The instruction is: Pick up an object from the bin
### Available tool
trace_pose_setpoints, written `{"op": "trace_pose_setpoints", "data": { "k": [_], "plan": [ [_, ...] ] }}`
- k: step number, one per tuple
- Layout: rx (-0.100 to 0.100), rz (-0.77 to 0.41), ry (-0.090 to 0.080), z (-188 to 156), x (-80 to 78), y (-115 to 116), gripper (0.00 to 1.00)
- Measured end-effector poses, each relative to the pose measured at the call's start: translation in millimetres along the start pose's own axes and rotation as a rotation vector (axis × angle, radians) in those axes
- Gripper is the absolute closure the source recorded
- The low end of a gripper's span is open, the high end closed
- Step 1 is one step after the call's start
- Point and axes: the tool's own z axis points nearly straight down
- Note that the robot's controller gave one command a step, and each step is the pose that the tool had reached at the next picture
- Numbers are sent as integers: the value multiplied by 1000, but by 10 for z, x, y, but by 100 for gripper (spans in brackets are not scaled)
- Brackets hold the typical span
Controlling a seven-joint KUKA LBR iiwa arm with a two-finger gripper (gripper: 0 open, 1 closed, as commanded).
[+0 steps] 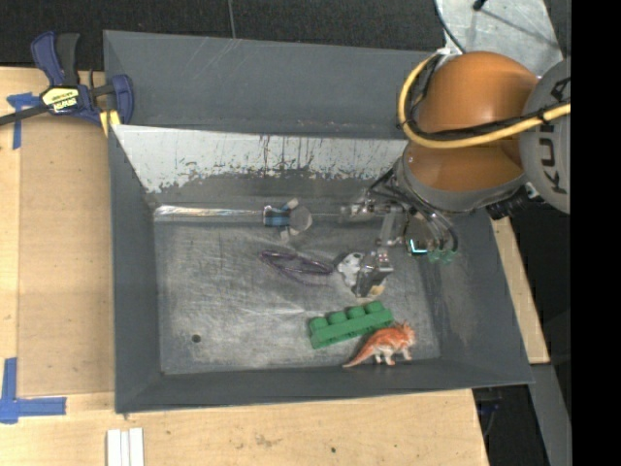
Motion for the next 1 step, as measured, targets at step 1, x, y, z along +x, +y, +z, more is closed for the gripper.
{"op": "trace_pose_setpoints", "data": {
  "k": [1],
  "plan": [
    [0, 0, -8, -41, -16, 0, 0]
  ]
}}
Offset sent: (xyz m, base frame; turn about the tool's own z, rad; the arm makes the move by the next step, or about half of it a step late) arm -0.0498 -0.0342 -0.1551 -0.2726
